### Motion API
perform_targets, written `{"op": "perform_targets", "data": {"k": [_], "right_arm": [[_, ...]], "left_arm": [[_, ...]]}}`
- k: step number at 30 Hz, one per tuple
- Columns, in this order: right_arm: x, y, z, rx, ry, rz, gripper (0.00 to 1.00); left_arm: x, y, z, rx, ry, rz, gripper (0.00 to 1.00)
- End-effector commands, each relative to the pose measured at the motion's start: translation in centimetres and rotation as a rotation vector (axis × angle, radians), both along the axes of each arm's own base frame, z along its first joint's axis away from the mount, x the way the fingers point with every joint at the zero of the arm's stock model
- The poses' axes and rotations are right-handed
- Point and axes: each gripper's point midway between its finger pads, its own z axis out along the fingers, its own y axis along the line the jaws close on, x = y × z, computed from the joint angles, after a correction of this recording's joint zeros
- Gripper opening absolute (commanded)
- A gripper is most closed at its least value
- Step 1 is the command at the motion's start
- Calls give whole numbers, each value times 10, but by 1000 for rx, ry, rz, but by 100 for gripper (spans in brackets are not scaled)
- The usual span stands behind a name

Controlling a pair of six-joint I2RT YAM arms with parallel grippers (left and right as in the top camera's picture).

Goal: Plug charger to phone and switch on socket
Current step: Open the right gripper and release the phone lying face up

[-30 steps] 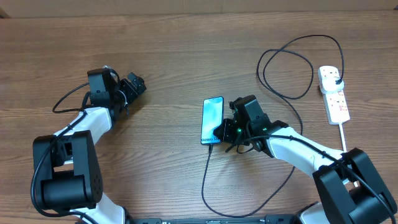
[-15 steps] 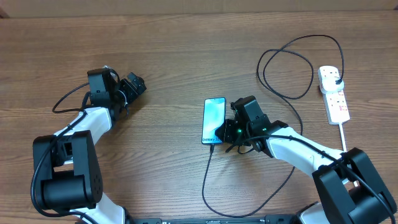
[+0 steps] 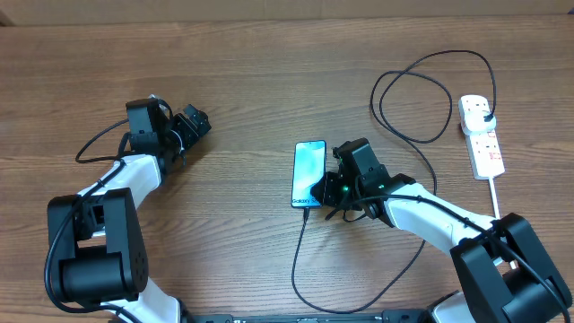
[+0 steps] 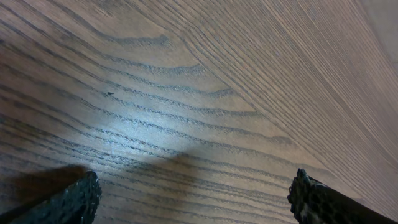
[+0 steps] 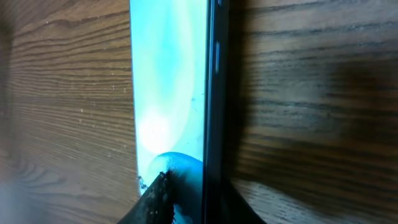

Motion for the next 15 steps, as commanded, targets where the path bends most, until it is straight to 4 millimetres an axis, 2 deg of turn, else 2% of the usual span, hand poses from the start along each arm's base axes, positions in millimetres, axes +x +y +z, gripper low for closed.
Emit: {"op": "perform_targets", "data": {"k": [1,11,15], "right_arm": [[1,-4,-5,-30,-11,-5,25],[1,-4,-5,-30,-11,-5,39],[2,-5,-5,-36,-15,-9,40]], "left_arm": [[-1,4,-3,25,4,-1,99],[-1,4,-3,25,4,-1,99],[-1,4,-3,25,4,-1,100]]}}
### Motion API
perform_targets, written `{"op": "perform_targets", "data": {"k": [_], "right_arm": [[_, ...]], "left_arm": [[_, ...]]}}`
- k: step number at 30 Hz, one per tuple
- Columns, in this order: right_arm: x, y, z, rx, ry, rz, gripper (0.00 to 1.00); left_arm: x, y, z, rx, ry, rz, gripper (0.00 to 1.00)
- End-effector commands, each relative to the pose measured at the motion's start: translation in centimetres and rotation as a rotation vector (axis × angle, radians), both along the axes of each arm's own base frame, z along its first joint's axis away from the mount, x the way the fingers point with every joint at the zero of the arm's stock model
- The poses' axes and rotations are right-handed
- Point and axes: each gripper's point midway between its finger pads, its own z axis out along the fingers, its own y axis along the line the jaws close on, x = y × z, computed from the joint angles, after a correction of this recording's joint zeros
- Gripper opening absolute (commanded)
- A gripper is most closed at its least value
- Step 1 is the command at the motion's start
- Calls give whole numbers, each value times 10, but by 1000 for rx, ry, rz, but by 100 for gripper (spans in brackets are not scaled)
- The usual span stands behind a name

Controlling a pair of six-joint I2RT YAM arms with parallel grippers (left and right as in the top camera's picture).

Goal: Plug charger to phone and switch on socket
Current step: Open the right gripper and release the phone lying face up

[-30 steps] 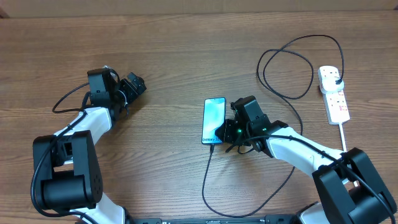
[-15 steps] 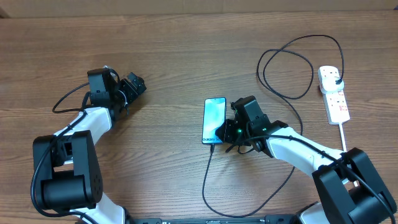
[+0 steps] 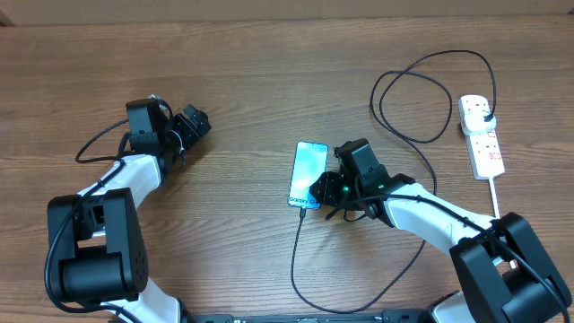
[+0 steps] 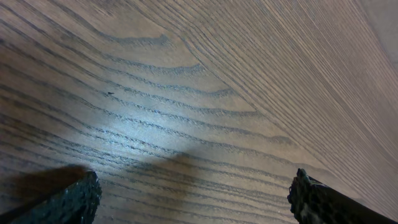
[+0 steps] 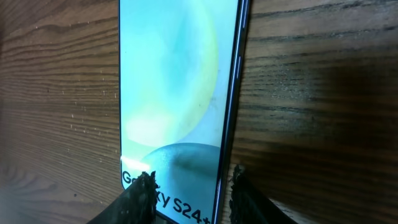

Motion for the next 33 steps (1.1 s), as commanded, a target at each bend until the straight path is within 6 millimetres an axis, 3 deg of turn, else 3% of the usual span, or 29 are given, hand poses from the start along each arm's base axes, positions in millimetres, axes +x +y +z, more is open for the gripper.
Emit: {"op": "perform_targets", "data": {"k": [1,14,22,33], "right_arm": [[1,-3,-3,-20,-10,-3,40],[2,-5,-4,-30,-9,-15,50],[2,-10,-6,-50,1,-52,69],[3,-11,-6,-57,-2,-59,85]], "left_arm": [[-1,4,-3,25,3,-1,100],[-1,4,-3,25,3,-1,99],[-1,4,-3,25,3,-1,99],[-1,4,-3,25,3,-1,100]]}}
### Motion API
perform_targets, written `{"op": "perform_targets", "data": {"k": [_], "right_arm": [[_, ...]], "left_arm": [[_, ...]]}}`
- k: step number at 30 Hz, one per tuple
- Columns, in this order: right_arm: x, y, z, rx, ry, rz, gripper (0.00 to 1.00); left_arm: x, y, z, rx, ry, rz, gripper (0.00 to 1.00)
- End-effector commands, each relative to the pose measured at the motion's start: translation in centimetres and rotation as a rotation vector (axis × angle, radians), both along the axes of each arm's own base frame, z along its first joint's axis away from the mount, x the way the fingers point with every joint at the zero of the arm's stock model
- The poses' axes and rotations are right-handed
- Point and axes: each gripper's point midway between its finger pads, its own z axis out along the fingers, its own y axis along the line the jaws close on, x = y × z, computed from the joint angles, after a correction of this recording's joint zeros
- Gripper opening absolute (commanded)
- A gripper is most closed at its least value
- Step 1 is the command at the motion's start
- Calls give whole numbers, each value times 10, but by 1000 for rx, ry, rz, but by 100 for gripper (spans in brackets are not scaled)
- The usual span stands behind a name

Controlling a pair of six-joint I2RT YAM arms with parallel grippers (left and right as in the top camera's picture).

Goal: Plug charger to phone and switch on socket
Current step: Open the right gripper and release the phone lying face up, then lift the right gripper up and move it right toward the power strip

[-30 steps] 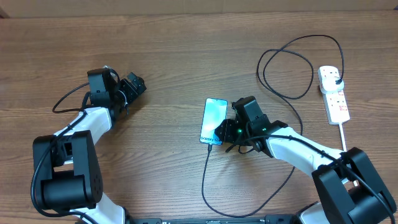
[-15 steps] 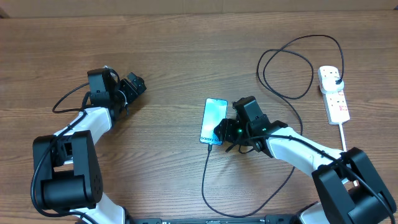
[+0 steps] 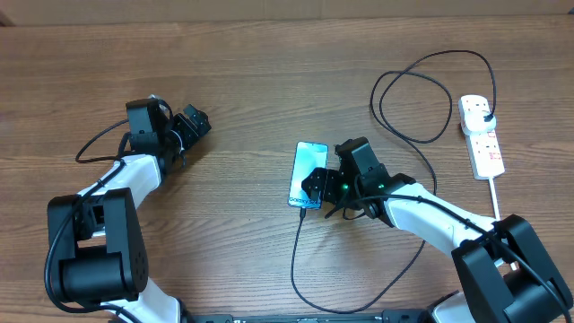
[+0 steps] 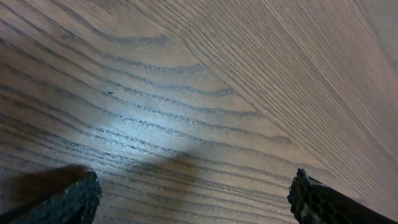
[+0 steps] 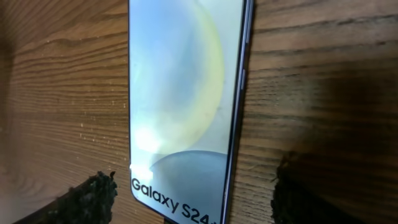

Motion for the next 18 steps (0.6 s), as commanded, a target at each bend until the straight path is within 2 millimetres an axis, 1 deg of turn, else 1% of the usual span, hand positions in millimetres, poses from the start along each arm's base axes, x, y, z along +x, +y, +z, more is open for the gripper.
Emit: {"op": "perform_targets", "data": {"k": [1,4,8,14,17,18], "right_arm": [[-2,-10,-10,-52,13,-24,87],[-3,-13,-6,-75,23,-31,89],[0,-22,7,-140,42,-51,90],[-3,-23,36,-202,102,7,93],[-6,-25,52,-224,138,13,95],[-6,-25,58,-228,146,13,97]], "left_arm": [[-1,4,-3,25,2,-1,100],[-1,4,-3,25,3,-1,99],[-1,4,-3,25,3,-1,99],[-1,4,-3,25,2,-1,100],[-1,4,-3,25,2,-1,100],[-1,4,-3,25,2,-1,100]]}}
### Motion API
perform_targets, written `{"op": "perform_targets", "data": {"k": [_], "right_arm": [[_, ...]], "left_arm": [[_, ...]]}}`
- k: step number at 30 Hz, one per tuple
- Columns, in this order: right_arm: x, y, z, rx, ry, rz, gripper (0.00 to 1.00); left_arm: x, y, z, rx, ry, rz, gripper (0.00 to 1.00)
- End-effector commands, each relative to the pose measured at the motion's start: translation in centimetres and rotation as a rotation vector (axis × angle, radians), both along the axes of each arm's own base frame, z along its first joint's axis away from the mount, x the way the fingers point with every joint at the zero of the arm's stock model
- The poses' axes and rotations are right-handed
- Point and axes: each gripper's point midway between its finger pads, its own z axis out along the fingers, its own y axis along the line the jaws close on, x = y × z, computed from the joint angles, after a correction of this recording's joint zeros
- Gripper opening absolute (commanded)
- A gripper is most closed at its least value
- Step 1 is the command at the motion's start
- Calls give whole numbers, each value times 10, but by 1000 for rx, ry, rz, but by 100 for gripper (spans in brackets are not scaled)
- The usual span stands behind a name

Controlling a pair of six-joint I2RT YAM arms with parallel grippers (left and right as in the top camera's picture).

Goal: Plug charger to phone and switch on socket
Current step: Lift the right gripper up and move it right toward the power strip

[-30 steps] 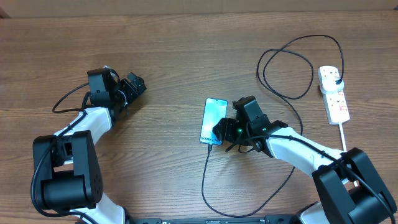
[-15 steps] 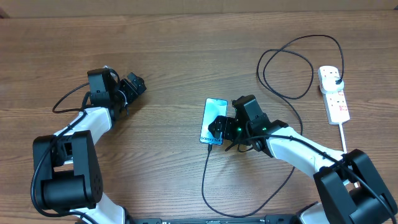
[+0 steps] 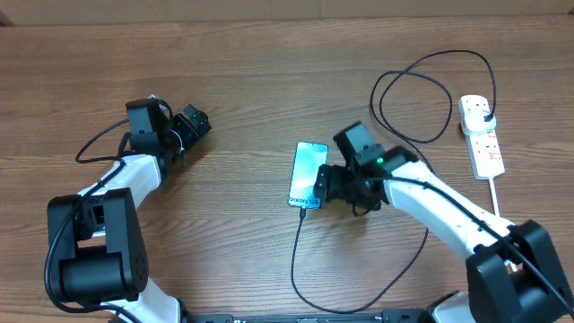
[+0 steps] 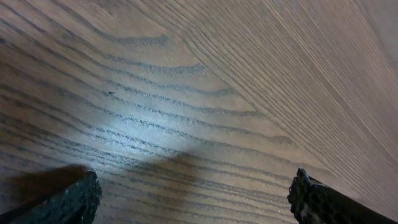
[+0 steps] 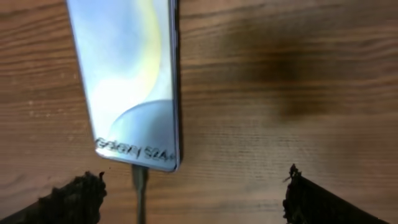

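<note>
The phone (image 3: 308,174) lies screen-up and lit at the table's middle, with the black charger cable (image 3: 297,251) plugged into its near end; the plug (image 5: 139,180) shows in the right wrist view below the phone (image 5: 127,81). The white socket strip (image 3: 482,136) sits at the far right with the charger's adapter (image 3: 482,111) in it; the switch state is too small to tell. My right gripper (image 3: 334,187) stands open just right of the phone's near end, holding nothing. My left gripper (image 3: 193,124) is open over bare wood at the far left.
The cable loops (image 3: 413,99) across the wood between the phone and the socket strip, then runs down past my right arm toward the front edge. The strip's own white lead (image 3: 494,196) trails toward the front right.
My right gripper has lifted and shifted right off the phone; the phone's near end and plug now show at the left of its view. The left arm is unchanged.
My right gripper was shut on the phone's near right edge, the phone tipped on its side. Then the phone lay flat with the jaws narrowly apart. Then the jaws stood wide over it. Now the gripper is clear, phone plugged in and lit.
</note>
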Motion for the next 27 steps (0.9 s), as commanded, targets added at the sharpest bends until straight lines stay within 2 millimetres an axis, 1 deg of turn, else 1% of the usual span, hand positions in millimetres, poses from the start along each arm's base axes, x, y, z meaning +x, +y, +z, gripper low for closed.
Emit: {"op": "perform_targets", "data": {"k": [1,6,8,13,17,20,26,27], "right_arm": [[12,4,26,-3,-42,20,100],[14,5,53,-11,-30,19,100],[17,0,66,-42,-39,12,100],[34,-11,92,-100,-108,-19,100],[47,-22,104,-105,-142,-59,100],[61,-40,107,-124,-170,-117,100],[89,-97,110,-195,-226,-284,100],[93,-110,111,-213,-233,-317,100]], "left_arm": [[-1,4,-3,25,2,-1,99],[-1,4,-3,25,3,-1,100],[-1,4,-3,25,3,-1,100],[-1,4,-3,25,3,-1,100],[-1,4,-3,25,3,-1,99],[-1,4,-3,25,3,-1,100],[-1,4,-3,25,3,-1,99],[-1,4,-3,25,2,-1,100]]}}
